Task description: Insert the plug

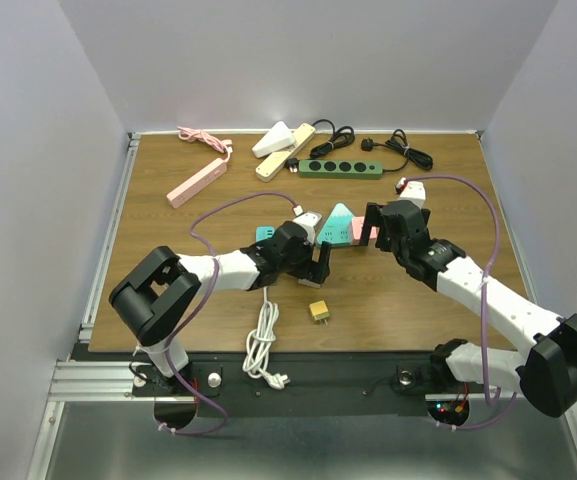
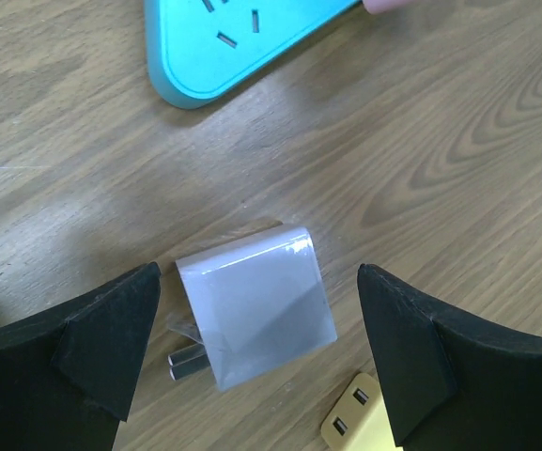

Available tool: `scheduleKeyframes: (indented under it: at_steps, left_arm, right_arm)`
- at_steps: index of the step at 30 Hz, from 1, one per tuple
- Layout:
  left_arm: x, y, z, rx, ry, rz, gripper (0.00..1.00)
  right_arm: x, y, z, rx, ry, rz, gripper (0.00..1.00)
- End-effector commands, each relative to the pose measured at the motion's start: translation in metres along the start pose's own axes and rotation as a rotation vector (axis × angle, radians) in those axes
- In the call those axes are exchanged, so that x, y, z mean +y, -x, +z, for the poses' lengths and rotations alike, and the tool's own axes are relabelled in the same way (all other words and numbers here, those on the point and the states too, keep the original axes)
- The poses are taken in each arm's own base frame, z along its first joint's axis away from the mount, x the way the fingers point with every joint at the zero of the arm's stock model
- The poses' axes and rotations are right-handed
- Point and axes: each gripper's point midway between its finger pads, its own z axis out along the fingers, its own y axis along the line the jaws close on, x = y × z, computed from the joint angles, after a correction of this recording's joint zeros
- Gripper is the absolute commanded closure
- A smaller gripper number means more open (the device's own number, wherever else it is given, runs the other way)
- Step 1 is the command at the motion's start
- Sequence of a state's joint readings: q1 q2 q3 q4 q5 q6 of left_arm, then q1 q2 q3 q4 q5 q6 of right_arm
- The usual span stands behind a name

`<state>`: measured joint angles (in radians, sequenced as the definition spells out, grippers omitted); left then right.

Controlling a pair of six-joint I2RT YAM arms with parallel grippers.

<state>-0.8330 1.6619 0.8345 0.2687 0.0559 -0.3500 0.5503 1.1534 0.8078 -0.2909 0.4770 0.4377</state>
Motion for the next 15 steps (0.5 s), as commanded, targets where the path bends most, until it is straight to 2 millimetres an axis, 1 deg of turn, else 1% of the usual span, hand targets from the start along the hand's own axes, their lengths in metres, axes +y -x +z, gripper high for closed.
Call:
scheduleKeyframes:
  at_steps: [1,7,9,12,15]
  left_arm:
    - [-0.008,0.017,-0.002,-0.032,-0.013,0.035,0.02]
    - [-0.007,0.003,0.003,0.012,0.002,0.072,0.02]
    - [-0.006,-0.001,0.005,0.033,0.007,0.087,0.04]
    - [-0.004,-0.009,0.008,0.058,0.006,0.089,0.11]
    - [-0.008,-0.011,0.011,0.071,-0.012,0.082,0.23]
  right_arm:
    - [-0.002,0.006,0.001,-0.020,-0.022,0.013,0.00]
    - [0.000,0.002,0.003,-0.005,-0.013,0.012,0.00]
    - [0.001,0.001,0.001,-0.004,-0.003,0.017,0.00]
    - [0.007,-0.001,-0.004,0.008,0.046,0.030,0.00]
    - [0.017,-0.005,-0.012,0.027,0.119,0.041,0.00]
